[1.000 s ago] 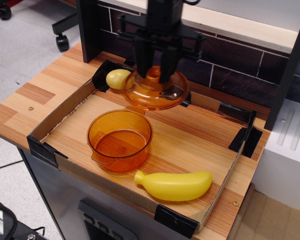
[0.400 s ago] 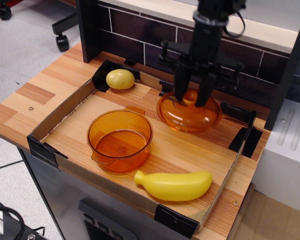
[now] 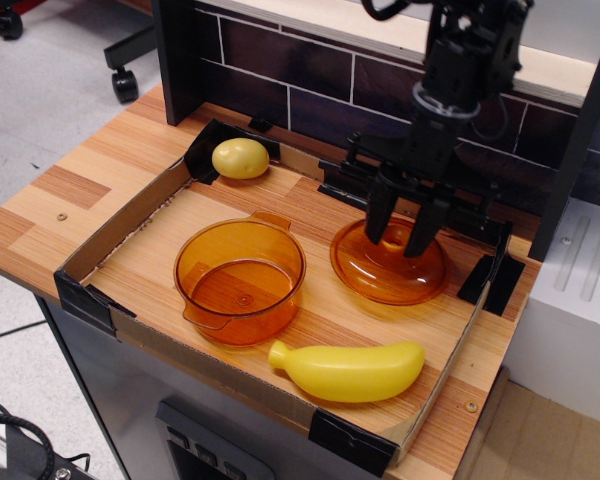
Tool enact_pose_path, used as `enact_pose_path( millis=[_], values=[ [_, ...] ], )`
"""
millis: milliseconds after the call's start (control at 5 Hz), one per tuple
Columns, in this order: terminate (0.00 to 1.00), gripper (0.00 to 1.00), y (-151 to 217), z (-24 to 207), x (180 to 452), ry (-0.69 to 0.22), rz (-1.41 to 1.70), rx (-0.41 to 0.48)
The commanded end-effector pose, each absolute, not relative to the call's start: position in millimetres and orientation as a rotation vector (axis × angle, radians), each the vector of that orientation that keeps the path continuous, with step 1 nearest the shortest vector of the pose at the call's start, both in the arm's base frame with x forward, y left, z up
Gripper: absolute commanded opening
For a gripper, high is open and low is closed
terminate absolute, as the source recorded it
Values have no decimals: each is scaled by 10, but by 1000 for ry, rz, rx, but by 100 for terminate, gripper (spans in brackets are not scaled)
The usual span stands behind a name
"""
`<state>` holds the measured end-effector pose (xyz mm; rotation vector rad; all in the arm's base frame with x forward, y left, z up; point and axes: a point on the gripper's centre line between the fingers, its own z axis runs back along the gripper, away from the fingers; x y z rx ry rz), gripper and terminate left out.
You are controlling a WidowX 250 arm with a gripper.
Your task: Take lid off pot
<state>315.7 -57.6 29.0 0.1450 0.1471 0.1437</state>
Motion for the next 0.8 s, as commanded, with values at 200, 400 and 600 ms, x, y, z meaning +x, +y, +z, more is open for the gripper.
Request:
enact_pose_path(
  millis=[200, 400, 600],
  values=[
    [0, 100, -560, 499, 3172, 98, 139, 150],
    [0, 100, -560, 499, 3172, 98, 139, 150],
    [0, 100, -560, 499, 3172, 98, 139, 150]
  ],
)
